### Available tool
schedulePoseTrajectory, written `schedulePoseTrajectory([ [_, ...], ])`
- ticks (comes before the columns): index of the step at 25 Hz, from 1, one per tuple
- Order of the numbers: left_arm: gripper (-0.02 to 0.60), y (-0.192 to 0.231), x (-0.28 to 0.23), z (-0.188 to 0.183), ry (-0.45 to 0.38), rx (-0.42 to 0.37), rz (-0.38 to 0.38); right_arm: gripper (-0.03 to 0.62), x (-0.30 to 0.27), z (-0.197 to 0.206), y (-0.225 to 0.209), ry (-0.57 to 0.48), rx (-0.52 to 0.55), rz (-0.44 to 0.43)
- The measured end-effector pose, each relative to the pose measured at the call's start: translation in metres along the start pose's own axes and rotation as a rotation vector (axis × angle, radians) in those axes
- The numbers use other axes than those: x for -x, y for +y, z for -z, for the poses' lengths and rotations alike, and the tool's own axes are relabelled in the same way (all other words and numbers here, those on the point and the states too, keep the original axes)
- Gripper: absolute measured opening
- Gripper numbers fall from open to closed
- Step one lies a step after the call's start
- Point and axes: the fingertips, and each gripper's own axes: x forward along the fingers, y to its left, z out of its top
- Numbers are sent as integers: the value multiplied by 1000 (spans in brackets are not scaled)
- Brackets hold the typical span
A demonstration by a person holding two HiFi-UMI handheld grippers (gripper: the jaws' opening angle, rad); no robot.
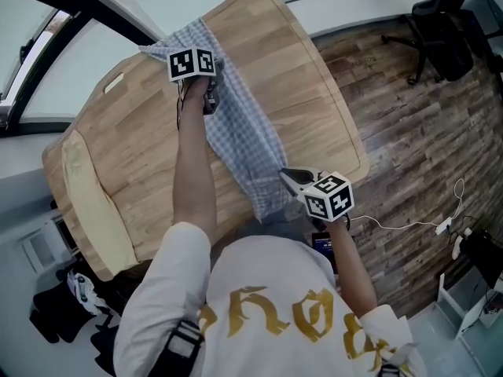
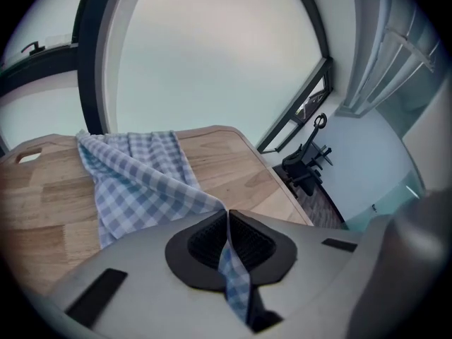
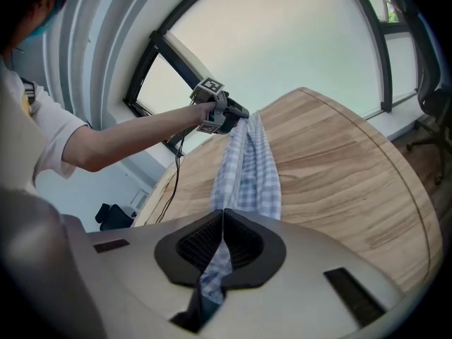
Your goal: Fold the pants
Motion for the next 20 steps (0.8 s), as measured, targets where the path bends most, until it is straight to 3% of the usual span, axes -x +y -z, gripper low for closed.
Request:
schedulePoseTrajectory([
  [7, 43, 5, -48, 25, 106, -21, -54, 28, -8, 30, -51, 91, -8, 67],
  [14, 46, 8, -66, 40, 132, -7, -64, 28, -17, 42, -78, 164, 51, 133],
  [20, 207, -11, -68, 39, 144, -15, 3, 58, -17, 45, -80, 192, 65, 138],
])
